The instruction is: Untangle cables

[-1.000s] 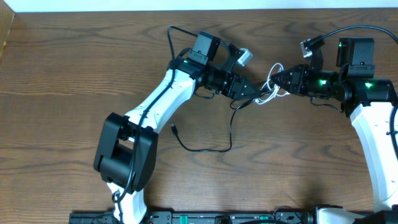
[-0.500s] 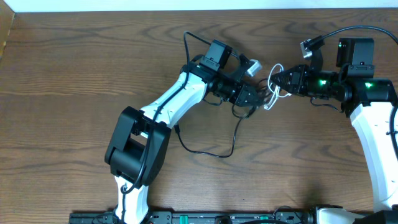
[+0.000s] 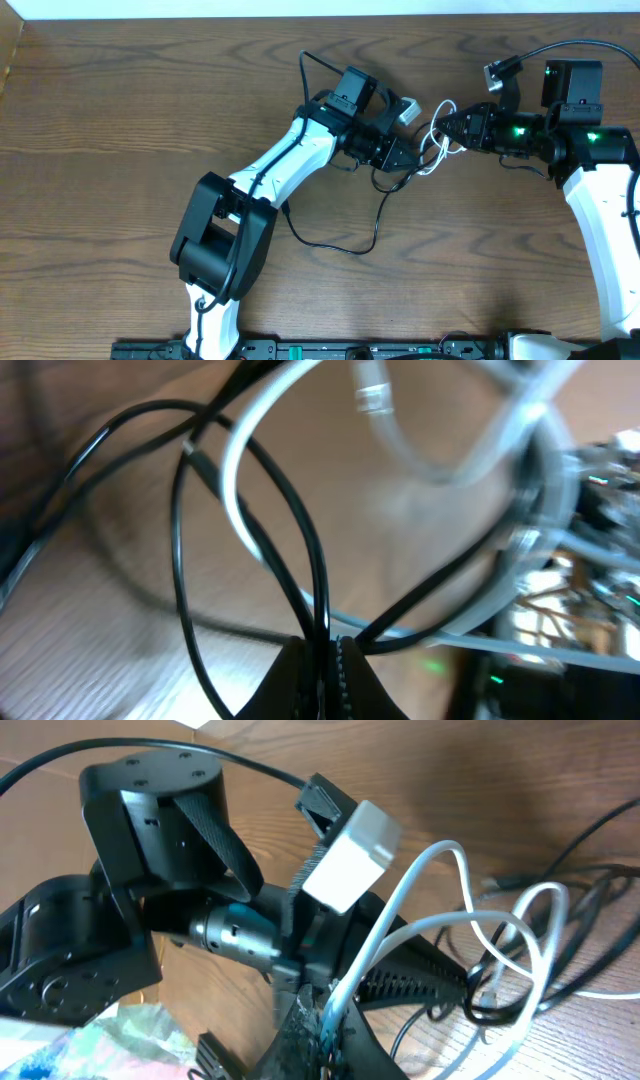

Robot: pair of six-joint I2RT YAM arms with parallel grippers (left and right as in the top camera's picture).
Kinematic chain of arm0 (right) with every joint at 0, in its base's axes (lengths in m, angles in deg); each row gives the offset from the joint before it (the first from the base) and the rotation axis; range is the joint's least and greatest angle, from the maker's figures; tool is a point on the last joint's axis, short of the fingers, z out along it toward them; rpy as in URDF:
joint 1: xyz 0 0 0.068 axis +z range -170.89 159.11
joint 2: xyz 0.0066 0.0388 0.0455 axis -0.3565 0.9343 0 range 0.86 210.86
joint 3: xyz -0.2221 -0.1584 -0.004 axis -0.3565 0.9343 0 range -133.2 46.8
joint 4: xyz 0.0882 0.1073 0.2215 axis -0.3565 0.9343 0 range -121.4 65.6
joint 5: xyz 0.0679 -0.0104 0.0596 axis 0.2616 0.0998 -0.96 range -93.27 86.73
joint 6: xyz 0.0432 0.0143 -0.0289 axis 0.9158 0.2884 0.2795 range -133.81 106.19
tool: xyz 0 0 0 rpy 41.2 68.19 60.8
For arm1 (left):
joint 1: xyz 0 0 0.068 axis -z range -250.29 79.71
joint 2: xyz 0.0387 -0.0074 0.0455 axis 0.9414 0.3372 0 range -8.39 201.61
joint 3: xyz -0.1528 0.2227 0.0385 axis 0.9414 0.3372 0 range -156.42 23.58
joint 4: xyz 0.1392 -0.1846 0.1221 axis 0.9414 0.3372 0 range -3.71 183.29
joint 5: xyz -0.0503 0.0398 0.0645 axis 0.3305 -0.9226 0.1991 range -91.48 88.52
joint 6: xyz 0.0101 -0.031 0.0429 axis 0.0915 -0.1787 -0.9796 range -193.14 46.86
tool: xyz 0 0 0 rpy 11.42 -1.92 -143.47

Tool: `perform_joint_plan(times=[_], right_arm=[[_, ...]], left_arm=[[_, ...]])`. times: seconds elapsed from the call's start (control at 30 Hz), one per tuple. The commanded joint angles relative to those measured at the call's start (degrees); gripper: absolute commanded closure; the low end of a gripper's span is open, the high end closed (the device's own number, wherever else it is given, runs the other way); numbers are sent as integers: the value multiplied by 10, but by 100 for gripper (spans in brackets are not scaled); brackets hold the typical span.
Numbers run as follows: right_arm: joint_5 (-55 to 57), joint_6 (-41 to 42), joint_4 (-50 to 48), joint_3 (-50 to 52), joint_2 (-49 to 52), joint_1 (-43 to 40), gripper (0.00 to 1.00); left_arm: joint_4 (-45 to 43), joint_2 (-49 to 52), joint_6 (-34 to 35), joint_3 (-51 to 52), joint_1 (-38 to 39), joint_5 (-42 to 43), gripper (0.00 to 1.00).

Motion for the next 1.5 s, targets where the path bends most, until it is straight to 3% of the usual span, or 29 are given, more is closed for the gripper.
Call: perform_joint_plan(times=[0.0,0.13,0.37,0.8,1.03,1.17,1.37,1.47], right_arm=[[70,22,22,-9,-5,-12,99],[244,52,74,-9,-5,-15,99],[377,52,120,-4,-2,-15,99],[390,46,116,21,43,-16,99],[347,8,99,21,62,-29,99],[329,-4,92,21,62,-29,99],[329,-4,96,21,62,-29,99],[329,-4,99,21,62,-29,99]], left_arm=[[18,7,43,-11,-10,-163,93],[43,-15,59,-11,-35,-212,93],[60,-125,69,-11,-77,-273,93],[59,-296,90,-11,-93,-292,93],[94,-299,90,-10,-124,-318,93],[107,-294,80,-10,-111,-280,92],[115,-256,43,-10,-59,-165,59],[125,-229,35,-10,-28,-154,53]])
